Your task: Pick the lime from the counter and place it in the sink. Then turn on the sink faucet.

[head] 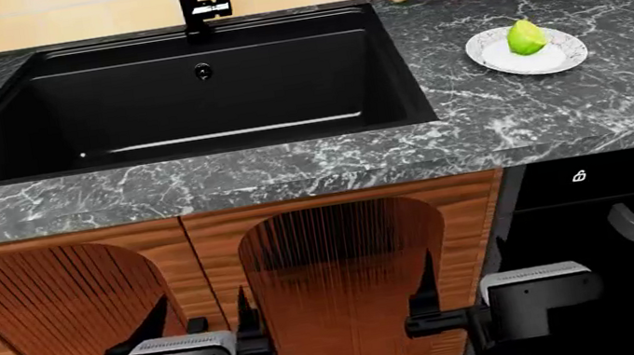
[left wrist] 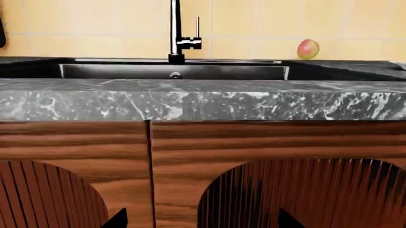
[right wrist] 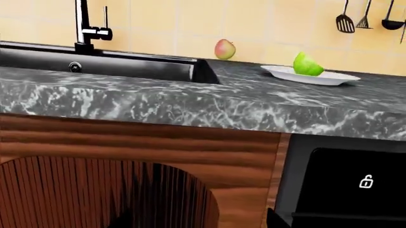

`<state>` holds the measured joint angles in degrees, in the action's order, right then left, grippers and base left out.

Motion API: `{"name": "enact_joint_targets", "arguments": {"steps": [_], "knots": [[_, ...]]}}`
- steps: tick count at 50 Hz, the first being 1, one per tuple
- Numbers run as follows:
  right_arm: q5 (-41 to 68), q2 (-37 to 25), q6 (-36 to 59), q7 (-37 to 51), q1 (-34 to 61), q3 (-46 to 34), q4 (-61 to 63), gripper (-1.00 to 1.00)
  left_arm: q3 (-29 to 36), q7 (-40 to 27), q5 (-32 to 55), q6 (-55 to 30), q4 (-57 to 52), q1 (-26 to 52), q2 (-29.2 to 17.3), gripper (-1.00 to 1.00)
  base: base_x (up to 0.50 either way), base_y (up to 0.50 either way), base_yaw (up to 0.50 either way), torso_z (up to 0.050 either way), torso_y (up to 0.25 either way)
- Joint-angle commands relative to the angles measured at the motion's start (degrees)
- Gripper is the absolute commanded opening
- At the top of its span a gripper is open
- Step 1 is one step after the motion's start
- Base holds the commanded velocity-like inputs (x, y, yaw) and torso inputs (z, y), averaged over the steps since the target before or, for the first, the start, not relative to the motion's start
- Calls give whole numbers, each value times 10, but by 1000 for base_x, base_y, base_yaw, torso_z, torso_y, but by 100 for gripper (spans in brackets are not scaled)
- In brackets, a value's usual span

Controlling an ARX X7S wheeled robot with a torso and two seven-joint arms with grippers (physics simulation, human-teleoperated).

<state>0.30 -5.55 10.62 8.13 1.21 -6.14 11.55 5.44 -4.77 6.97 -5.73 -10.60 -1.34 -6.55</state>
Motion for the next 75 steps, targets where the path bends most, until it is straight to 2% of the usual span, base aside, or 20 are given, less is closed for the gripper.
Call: {"name": "enact_joint_targets", "arguments": {"steps": [1,8,12,18,29,39,43,51,57,59,67,71,75], "knots": [[-4,-14,164,6,55,-5,141,100,-12,-28,44,-200,-191,63,-27,100,0,0,0,0,0],[-15,-23,289,2,122,-25,212,100,-36,-52,96,-377,-262,177,-32,100,0,0,0,0,0],[-22,-30,342,-4,166,-37,236,100,-73,-47,148,-428,-254,224,-17,100,0,0,0,9,0],[-25,-36,410,-13,232,-47,253,100,-76,-63,159,-483,-239,292,-17,100,0,0,0,50,0],[-25,-42,449,-23,302,-64,241,100,-76,-81,170,-527,-211,369,-15,100,0,0,0,50,0],[-9,-47,477,-46,382,-57,193,100,-49,-89,151,-518,-129,427,-12,100,0,0,0,50,0],[4,-43,461,-57,411,-44,146,100,-22,-89,123,-471,-55,457,-9,100,0,0,0,50,0],[21,-41,430,-71,457,-30,64,100,-2,-80,111,-434,93,522,13,100,0,0,0,44,0],[25,-42,390,-77,497,-26,-16,100,28,-79,81,-348,231,571,34,100,0,0,0,0,0],[44,-31,366,-82,516,3,-66,100,40,-82,70,-320,288,595,45,100,0,0,0,0,0],[26,-41,289,-86,563,-18,-203,100,91,-93,84,-201,493,676,63,100,0,0,0,0,0],[36,-42,262,-97,583,-12,-250,100,184,-115,161,-87,660,741,65,100,2,0,0,0,0],[47,-42,244,-100,591,1,-288,100,337,-132,297,-6,755,778,65,100,416,0,0,0,0]]}}
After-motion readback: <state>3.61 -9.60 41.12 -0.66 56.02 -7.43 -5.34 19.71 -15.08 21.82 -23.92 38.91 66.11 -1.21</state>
